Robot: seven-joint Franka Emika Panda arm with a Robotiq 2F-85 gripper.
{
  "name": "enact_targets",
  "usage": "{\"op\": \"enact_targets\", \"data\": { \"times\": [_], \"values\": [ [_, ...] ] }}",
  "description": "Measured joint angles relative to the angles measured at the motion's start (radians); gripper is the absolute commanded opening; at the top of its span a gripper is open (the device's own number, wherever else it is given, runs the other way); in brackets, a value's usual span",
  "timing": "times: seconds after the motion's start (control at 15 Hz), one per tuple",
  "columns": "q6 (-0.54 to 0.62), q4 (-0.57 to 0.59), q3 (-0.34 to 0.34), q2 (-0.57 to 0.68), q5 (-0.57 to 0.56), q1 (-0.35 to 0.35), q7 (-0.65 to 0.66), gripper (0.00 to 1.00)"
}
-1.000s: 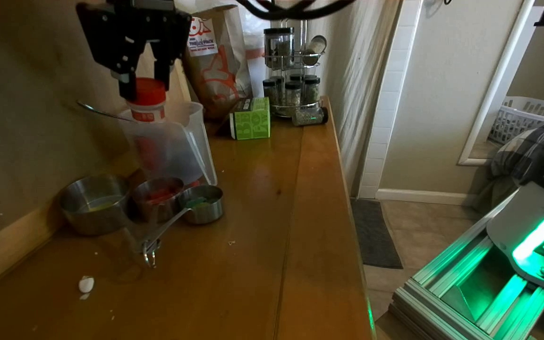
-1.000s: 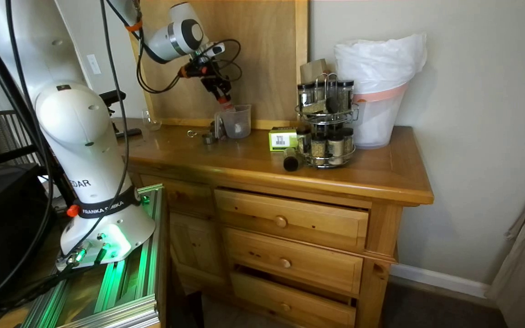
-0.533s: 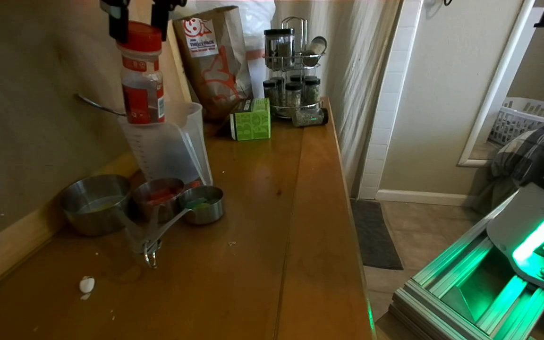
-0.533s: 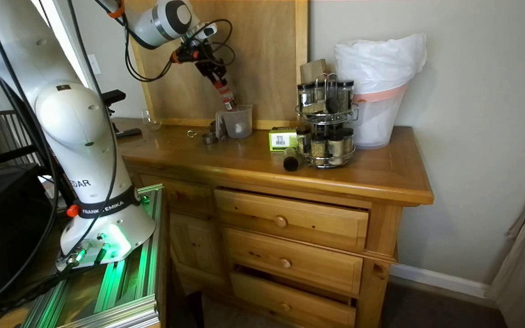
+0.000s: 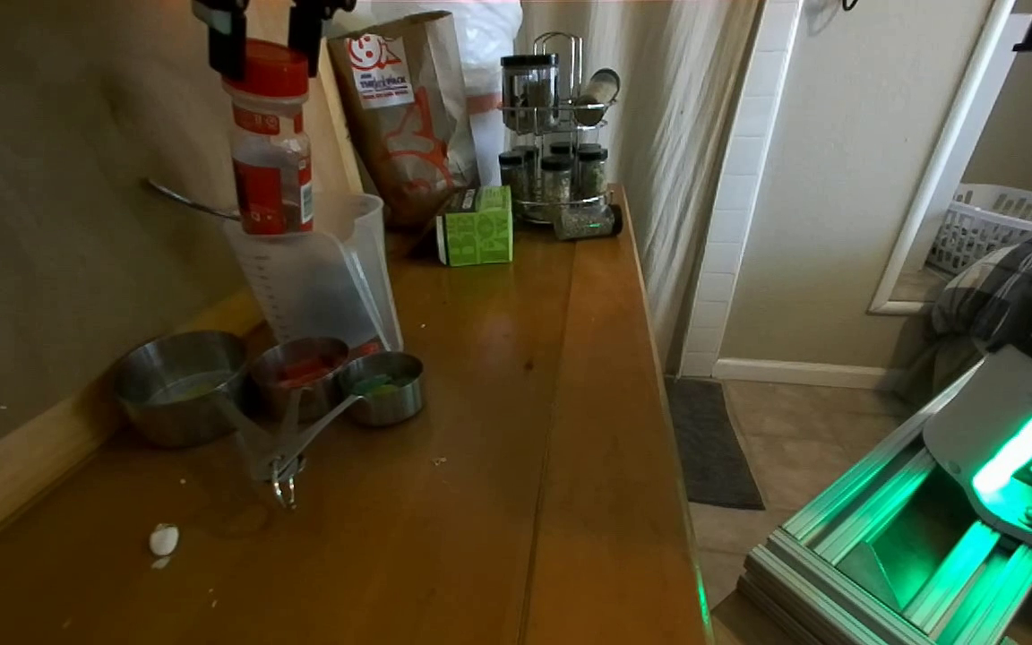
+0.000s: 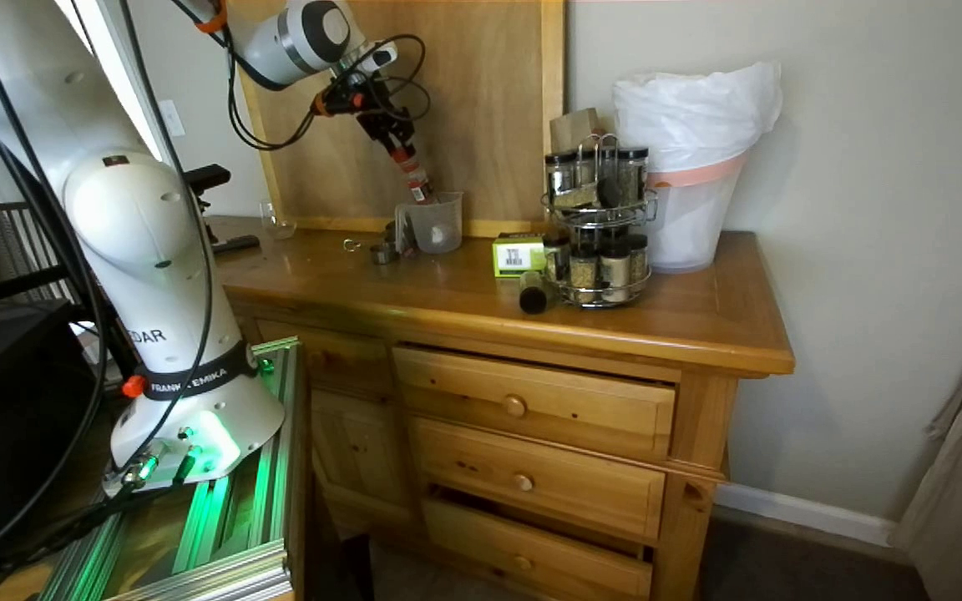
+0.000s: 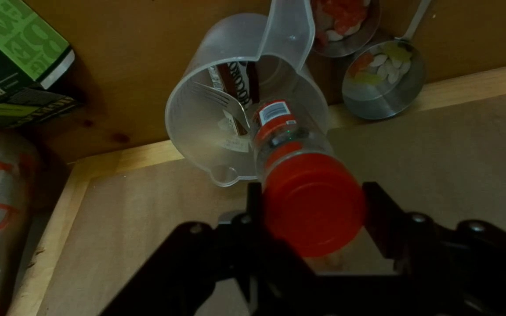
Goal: Remove the container from the plastic jar and put it on the table
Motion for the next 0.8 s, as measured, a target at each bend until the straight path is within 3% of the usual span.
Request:
{"op": "enact_targets", "data": {
  "times": [0.53,0.8],
  "values": [
    [-0.019,0.004,-0.009,-0.173,0.000,-0.040,0.006,0.33],
    [-0.199,-0.002,-0.006,-0.318,-0.007,-0.100,0.024,0.33]
  ]
}}
